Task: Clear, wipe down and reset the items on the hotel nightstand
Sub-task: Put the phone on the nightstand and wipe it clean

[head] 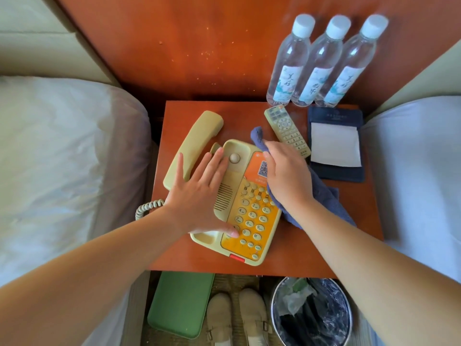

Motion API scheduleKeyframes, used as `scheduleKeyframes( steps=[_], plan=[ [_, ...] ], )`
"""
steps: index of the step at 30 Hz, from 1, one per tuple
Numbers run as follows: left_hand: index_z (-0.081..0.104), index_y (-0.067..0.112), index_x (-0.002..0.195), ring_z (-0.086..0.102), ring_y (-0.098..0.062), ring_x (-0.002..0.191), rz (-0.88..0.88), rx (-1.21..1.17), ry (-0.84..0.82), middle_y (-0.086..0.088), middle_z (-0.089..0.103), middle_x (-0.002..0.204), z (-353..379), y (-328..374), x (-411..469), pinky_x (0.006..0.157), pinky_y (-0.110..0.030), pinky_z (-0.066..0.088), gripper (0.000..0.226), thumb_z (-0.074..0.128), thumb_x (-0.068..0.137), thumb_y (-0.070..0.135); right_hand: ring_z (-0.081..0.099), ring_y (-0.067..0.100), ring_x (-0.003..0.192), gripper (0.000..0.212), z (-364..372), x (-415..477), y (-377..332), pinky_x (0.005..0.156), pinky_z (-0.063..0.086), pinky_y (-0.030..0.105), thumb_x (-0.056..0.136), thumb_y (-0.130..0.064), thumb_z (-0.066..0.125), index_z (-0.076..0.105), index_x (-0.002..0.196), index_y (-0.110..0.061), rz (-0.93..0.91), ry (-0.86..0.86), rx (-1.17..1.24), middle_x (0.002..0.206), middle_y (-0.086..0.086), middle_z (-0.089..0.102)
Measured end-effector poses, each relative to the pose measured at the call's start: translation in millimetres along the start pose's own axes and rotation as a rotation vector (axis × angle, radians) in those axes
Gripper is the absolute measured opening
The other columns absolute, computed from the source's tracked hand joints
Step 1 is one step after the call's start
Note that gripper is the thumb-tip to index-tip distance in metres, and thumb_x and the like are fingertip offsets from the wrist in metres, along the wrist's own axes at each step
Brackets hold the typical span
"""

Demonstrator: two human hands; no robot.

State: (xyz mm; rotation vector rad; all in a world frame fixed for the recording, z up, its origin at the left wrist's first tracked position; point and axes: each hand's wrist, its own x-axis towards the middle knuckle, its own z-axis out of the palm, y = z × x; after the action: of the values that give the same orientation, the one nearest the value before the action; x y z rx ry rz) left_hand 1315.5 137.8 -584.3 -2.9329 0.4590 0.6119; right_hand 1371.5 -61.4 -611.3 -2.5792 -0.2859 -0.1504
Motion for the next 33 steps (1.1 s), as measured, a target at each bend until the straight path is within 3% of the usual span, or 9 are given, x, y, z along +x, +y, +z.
scheduleKeyframes(
  steps=[2,4,7,13,15,19,24,29,33],
  plan=[
    [-0.033,0.019,0.147,-0.029,-0.021,0.145,0.002,-0.01,0.003,0.003,-0.041,0.153,0.2,-0.9,-0.2,0.113,-0.064,-0.015,0.147,0.025,0.043,0.106,0.052,0.027,0.123,0.035,1.4,-10.2,2.7,0.104,0.039,0.037,0.099,-0.014,0.044,0.056,0.13,-0.003,-0.016,0.005,-0.003,0.127,0.011,0.062],
    [-0.033,0.018,0.147,-0.028,-0.021,0.145,0.004,-0.009,0.006,0.002,-0.04,0.154,0.3,-1.0,-0.5,0.113,-0.063,-0.015,0.147,0.024,0.044,0.106,0.043,0.029,0.135,0.041,0.8,-21.3,0.3,0.114,0.033,0.041,0.095,-0.005,0.051,0.05,0.136,-0.001,-0.05,0.005,-0.06,0.139,0.013,0.054],
    [-0.035,0.016,0.146,-0.032,-0.022,0.144,0.03,-0.013,-0.018,0.0,-0.043,0.152,0.1,-0.3,0.7,0.113,-0.061,-0.017,0.148,0.027,0.045,0.105,0.039,0.025,0.139,0.051,-0.6,-53.6,-11.4,0.114,0.031,0.047,0.087,0.005,0.056,0.051,0.137,-0.003,-0.126,-0.042,-0.086,0.143,0.012,0.05],
    [-0.047,0.015,0.137,-0.036,-0.025,0.141,0.172,0.079,-0.045,-0.005,-0.049,0.147,-0.6,-22.2,2.9,0.116,-0.059,-0.013,0.148,0.035,0.05,0.102,0.041,0.021,0.137,0.057,-3.5,-61.0,-6.4,0.115,0.027,0.039,0.082,0.001,0.051,0.05,0.138,-0.008,-0.306,-0.169,-0.146,0.144,0.007,0.051],
    [-0.048,0.016,0.135,-0.036,-0.025,0.141,0.173,0.075,-0.069,-0.005,-0.049,0.147,-1.7,-23.4,3.0,0.116,-0.059,-0.014,0.149,0.04,0.051,0.101,0.036,0.021,0.14,0.057,-1.8,-36.5,-5.1,0.115,0.026,0.041,0.086,-0.003,0.045,0.045,0.143,-0.009,-0.261,-0.19,-0.171,0.148,0.005,0.046],
    [-0.049,0.018,0.135,-0.036,-0.024,0.141,0.183,0.085,-0.083,-0.003,-0.051,0.146,-3.2,-24.6,3.9,0.116,-0.059,-0.014,0.15,0.044,0.05,0.1,0.027,0.023,0.145,0.063,6.5,-13.5,-14.1,0.117,0.021,0.043,0.089,0.001,0.057,0.037,0.148,-0.011,-0.167,-0.163,-0.197,0.155,0.004,0.035],
    [-0.048,0.016,0.136,-0.032,-0.026,0.143,0.183,0.146,-0.082,-0.006,-0.049,0.147,-2.2,-24.4,2.5,0.116,-0.061,-0.009,0.151,0.047,0.051,0.098,0.014,0.022,0.149,0.061,5.6,-25.3,-20.8,0.121,0.016,0.039,0.094,0.0,0.048,0.028,0.151,-0.011,0.028,-0.088,-0.183,0.159,0.004,0.025],
    [-0.046,0.025,0.137,-0.029,-0.032,0.143,0.244,0.178,-0.073,-0.01,-0.05,0.146,-0.6,-29.7,2.0,0.116,-0.063,-0.006,0.146,0.045,0.051,0.099,0.044,0.027,0.131,0.046,4.3,1.0,-10.8,0.107,0.036,0.038,0.095,0.001,0.043,0.046,0.14,-0.01,0.205,-0.023,0.052,0.139,0.008,0.052],
    [-0.045,0.029,0.138,-0.026,-0.03,0.145,0.236,0.183,-0.04,-0.008,-0.048,0.148,0.7,-29.4,0.8,0.116,-0.064,-0.002,0.139,0.042,0.054,0.098,0.027,0.021,0.143,0.046,2.1,-20.6,-12.3,0.115,0.02,0.024,0.102,-0.006,0.039,0.036,0.148,-0.009,0.311,0.02,0.229,0.154,0.007,0.034]
  ],
)
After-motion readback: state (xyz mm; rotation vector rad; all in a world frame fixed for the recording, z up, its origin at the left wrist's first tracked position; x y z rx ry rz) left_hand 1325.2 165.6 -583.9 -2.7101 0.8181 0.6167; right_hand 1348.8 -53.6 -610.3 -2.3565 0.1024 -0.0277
